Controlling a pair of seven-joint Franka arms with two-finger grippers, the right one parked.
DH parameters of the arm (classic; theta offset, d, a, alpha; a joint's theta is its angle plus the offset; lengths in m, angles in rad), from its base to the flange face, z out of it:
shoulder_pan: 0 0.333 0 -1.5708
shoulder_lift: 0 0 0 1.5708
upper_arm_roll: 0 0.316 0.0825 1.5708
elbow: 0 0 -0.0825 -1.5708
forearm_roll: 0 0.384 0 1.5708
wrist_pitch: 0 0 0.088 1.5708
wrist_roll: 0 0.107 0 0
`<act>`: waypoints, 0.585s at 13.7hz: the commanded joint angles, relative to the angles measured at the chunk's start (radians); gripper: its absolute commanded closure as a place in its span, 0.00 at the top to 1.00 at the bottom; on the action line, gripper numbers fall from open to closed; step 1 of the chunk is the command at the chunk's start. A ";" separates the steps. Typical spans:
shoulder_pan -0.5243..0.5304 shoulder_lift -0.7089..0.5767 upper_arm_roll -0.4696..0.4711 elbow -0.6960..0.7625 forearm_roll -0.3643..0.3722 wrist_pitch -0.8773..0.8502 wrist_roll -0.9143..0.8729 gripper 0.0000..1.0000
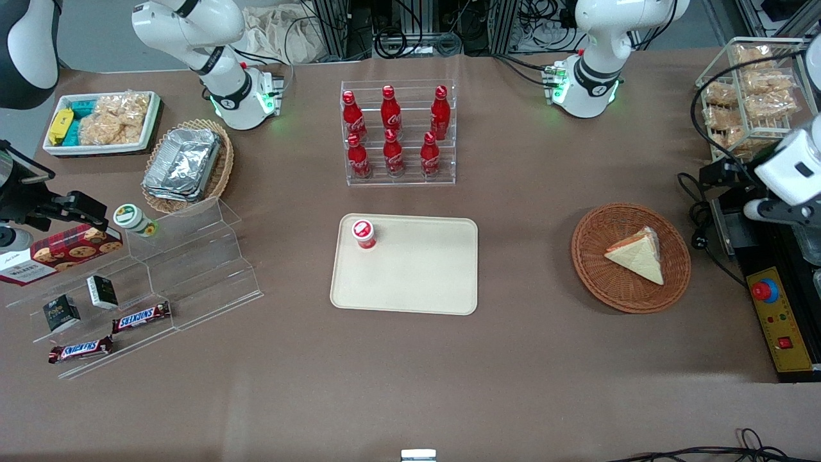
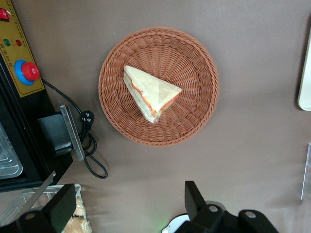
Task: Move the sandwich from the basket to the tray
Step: 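Lower the open left gripper over the wrapped sandwich in the wicker basket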
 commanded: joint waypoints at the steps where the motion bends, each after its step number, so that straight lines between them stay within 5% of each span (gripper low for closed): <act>1: 0.015 0.060 0.005 0.071 -0.001 -0.046 0.018 1.00; 5: 0.018 0.094 0.008 0.071 -0.012 -0.039 -0.042 1.00; 8: 0.018 0.068 0.010 -0.041 -0.062 0.085 -0.261 1.00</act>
